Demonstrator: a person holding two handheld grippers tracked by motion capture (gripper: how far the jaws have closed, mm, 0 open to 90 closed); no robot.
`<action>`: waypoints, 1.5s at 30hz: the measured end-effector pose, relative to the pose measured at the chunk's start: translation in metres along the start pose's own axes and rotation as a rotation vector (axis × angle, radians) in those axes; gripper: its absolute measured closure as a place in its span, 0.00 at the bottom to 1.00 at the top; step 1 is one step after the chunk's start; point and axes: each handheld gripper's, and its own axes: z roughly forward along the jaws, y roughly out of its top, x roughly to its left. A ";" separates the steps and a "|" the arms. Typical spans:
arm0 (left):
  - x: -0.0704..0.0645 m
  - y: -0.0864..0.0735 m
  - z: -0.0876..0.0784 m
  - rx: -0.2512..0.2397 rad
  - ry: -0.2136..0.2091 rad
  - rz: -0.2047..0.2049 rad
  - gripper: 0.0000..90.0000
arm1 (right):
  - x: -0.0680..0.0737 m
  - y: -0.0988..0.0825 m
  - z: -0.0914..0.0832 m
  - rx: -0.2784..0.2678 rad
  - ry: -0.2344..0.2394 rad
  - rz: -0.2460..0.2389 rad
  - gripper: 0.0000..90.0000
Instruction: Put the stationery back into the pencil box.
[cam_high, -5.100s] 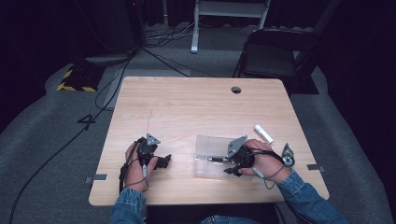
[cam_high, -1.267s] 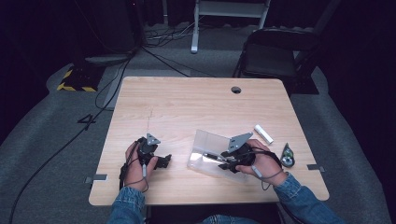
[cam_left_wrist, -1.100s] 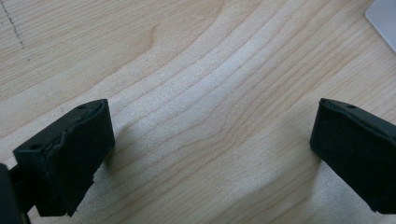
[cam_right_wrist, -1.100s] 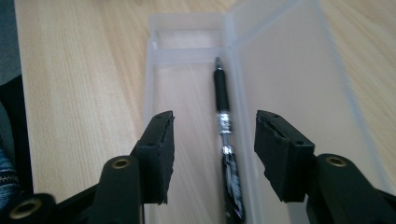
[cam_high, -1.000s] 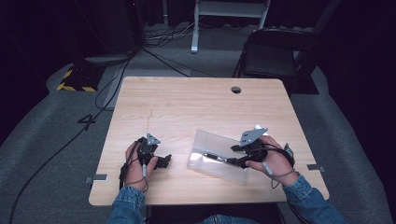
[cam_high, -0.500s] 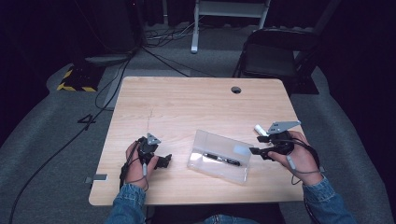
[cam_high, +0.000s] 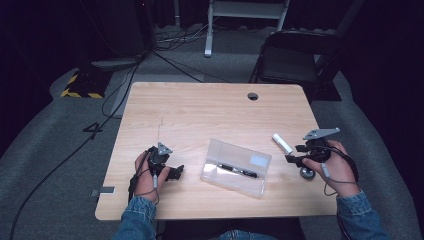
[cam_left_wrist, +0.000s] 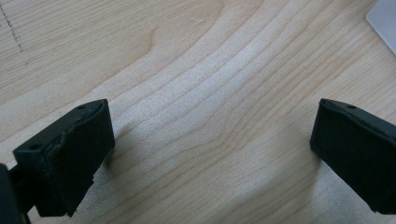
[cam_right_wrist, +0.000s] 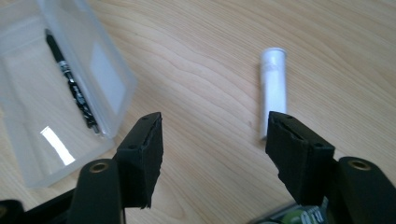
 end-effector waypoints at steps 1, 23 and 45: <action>0.000 0.000 0.000 0.000 0.000 0.000 0.00 | -0.003 -0.001 0.000 0.008 -0.007 0.015 0.40; 0.000 0.000 0.000 0.000 0.000 0.000 0.00 | -0.057 -0.040 0.031 0.189 -0.164 0.290 0.35; 0.000 0.000 0.000 0.000 0.000 0.000 0.00 | -0.046 -0.041 0.042 0.284 -0.110 0.321 0.46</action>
